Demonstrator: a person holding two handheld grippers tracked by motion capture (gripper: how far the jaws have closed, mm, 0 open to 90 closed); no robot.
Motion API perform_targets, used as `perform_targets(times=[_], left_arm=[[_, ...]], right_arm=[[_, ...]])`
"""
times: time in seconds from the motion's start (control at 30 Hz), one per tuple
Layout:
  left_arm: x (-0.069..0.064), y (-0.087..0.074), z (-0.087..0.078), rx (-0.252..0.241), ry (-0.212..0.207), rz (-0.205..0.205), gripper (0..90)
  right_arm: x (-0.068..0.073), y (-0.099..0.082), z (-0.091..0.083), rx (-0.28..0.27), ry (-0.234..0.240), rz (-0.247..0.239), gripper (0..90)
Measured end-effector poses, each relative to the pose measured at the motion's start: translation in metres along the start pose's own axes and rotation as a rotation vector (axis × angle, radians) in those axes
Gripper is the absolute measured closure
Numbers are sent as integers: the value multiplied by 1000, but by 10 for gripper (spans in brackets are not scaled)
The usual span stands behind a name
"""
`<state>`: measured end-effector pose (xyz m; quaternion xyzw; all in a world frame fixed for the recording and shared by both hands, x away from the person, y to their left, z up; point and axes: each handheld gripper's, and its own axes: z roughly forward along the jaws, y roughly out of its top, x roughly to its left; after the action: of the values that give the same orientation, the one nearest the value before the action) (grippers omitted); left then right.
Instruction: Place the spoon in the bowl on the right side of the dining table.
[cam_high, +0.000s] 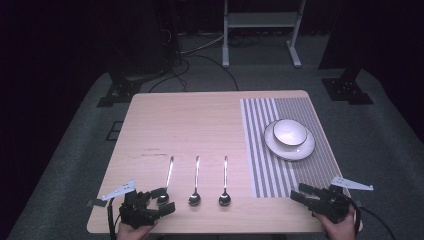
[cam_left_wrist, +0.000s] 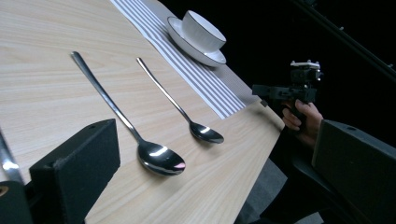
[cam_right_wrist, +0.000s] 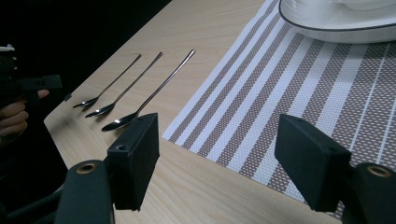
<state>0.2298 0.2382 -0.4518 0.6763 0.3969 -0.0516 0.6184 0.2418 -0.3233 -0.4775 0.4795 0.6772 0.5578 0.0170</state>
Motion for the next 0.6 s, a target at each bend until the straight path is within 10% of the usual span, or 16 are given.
perform_targets(times=[0.6], left_arm=[[-7, 5, 26, 56, -77, -18, 0]], right_arm=[[1, 6, 7, 28, 5, -5, 292]])
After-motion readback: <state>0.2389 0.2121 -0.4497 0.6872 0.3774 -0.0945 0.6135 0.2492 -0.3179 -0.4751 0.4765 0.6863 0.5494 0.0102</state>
